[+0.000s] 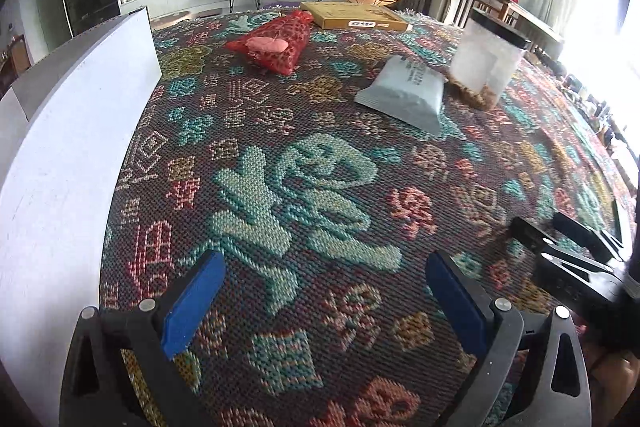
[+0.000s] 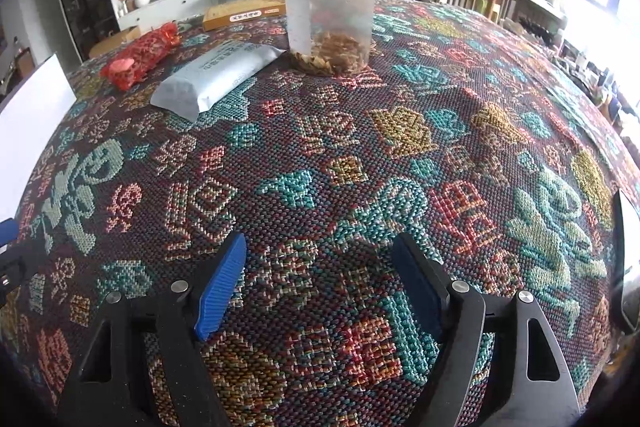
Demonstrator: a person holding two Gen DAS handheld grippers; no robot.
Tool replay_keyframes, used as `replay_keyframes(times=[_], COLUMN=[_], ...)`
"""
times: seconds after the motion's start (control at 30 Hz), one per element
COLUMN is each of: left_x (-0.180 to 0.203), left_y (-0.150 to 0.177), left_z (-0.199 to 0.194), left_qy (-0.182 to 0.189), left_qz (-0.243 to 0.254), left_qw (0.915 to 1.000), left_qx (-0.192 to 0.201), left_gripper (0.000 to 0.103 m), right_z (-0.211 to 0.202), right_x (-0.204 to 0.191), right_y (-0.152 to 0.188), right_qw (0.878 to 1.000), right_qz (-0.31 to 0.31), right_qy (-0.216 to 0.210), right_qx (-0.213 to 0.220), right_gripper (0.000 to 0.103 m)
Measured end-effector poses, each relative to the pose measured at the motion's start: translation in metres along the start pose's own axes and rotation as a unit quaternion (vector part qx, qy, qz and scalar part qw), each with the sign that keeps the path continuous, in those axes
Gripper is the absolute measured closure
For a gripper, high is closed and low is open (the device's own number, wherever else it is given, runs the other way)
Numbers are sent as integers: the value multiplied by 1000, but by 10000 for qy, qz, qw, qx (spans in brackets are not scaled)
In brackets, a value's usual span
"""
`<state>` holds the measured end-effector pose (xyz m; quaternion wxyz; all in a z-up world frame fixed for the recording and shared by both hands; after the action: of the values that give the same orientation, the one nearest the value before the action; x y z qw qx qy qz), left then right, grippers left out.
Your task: Organize soft objects
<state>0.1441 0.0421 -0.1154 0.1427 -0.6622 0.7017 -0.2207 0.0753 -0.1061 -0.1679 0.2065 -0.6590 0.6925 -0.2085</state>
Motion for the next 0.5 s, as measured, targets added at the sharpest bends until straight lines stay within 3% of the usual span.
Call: replay_keyframes(times=[0.23, 0.5], left_x=[-14, -15], left_y=[-4, -5], left_z=[31, 32], left_qy=[-447, -413], left_qz=[143, 108], left_qw=[9989, 9991], left_qx=[59, 46], left_gripper=[1, 0], right_z=[0, 1], right_x=[-1, -1], right_y=[2, 2], right_qw=[10000, 10000], right_qz=[-8, -20], right_qy=[8, 11], right_qx=[-3, -10], right_gripper=[23, 21])
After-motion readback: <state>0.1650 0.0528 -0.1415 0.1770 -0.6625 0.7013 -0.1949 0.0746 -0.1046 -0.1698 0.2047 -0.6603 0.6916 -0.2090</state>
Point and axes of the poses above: each gripper's, at about its wrist camera, not at the fingertips, and z roughly the way its jaws point, x to its right, y to its underside, the point moved 5 cm from there along z, roughly the way its jaws point, and after that the axes turned 5 degrees about -x, right-handed, at the moved point
